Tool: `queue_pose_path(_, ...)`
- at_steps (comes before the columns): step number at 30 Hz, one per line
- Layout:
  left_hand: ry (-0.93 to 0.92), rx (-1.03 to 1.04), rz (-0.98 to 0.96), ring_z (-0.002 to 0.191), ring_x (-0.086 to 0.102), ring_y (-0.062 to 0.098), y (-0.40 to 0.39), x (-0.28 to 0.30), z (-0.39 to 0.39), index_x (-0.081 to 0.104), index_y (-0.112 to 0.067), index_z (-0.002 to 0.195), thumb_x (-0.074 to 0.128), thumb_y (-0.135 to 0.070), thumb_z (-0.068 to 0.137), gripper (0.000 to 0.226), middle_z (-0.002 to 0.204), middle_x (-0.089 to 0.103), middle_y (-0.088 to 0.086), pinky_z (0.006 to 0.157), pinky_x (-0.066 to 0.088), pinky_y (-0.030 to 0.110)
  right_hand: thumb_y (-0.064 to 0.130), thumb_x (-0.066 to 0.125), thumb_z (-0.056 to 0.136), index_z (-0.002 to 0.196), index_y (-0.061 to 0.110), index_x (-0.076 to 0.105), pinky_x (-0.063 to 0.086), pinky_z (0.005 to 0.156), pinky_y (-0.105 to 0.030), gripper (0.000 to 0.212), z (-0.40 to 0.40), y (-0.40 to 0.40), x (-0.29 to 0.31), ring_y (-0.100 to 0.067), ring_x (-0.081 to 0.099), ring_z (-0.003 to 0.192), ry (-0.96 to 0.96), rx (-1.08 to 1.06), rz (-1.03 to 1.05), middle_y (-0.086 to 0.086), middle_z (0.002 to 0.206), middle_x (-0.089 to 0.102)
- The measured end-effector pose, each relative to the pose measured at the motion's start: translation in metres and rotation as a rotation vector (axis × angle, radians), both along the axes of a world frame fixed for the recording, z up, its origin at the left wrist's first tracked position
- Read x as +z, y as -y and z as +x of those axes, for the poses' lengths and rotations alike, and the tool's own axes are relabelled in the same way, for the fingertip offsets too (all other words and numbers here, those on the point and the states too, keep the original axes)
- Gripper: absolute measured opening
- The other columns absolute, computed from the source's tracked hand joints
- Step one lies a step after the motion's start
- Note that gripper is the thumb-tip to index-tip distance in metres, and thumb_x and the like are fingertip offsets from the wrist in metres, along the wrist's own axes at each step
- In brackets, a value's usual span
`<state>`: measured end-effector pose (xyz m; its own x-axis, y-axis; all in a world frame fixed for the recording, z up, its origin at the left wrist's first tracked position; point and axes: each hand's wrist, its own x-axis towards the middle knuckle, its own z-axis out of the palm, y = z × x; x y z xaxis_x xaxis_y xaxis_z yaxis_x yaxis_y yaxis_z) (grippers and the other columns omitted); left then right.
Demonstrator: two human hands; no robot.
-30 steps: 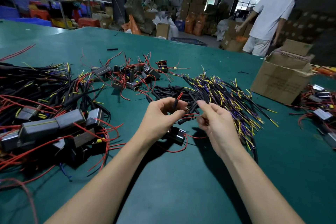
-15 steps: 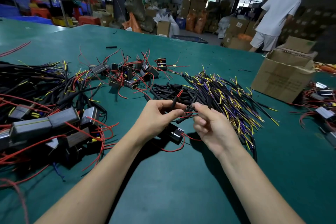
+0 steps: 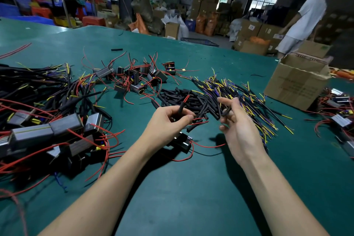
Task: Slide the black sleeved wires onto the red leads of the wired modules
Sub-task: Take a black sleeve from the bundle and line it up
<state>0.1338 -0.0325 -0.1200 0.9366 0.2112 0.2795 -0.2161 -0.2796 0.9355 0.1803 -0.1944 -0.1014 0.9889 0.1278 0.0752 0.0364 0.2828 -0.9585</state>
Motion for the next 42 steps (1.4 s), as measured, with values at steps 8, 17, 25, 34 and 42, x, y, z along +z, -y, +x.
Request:
queue_pose_path(8,0.030,-0.014,-0.015,0.046,0.040,-0.004,0.0016,-0.0015,0.0006,0.071,-0.017,0.082,0.066,-0.018,0.088,0.008,0.049,0.052,-0.019,0.049,0.031,0.008,0.019,0.050,0.097,0.088,0.007,0.067,0.036,0.050,-0.014,0.023,-0.0030,-0.0016,-0.0028,-0.006,0.045,0.055,0.067,0.049,0.056,0.003,0.062,0.053)
queue_pose_path(17,0.020,-0.042,-0.037,0.049,0.038,0.001,0.0021,-0.0023,0.0002,0.071,-0.018,0.078,0.068,-0.019,0.087,0.010,0.060,0.055,-0.010,0.049,0.031,0.011,0.022,0.052,0.095,0.084,0.007,0.068,0.036,0.051,-0.015,0.024,-0.0029,-0.0027,-0.0061,-0.006,0.045,0.054,0.047,0.072,-0.003,0.004,0.060,0.053)
queue_pose_path(25,0.062,-0.086,-0.026,0.048,0.042,-0.004,0.0034,-0.0005,0.0000,0.070,-0.013,0.080,0.066,-0.014,0.088,0.009,0.060,0.057,-0.013,0.049,0.032,0.008,0.023,0.055,0.091,0.083,0.004,0.068,0.034,0.048,-0.015,0.024,-0.0035,-0.0046,-0.0065,-0.007,0.045,0.053,0.024,0.109,-0.032,0.003,0.058,0.055)
queue_pose_path(34,0.099,-0.059,0.007,0.054,0.048,-0.008,0.0037,-0.0014,0.0009,0.069,-0.018,0.080,0.067,-0.011,0.086,0.010,0.059,0.062,-0.019,0.055,0.035,0.006,0.026,0.060,0.088,0.085,0.004,0.071,0.040,0.051,-0.015,0.024,-0.0051,-0.0024,-0.0056,-0.006,0.048,0.054,0.025,0.095,-0.036,0.002,0.060,0.058)
queue_pose_path(42,0.107,-0.048,0.001,0.050,0.048,-0.006,0.0078,-0.0012,-0.0003,0.069,-0.014,0.078,0.068,-0.008,0.086,0.010,0.055,0.059,-0.017,0.052,0.034,0.006,0.026,0.064,0.086,0.077,0.007,0.072,0.041,0.048,-0.013,0.022,-0.0094,-0.0076,-0.0056,-0.006,0.050,0.050,-0.022,0.011,0.018,0.002,0.057,0.061)
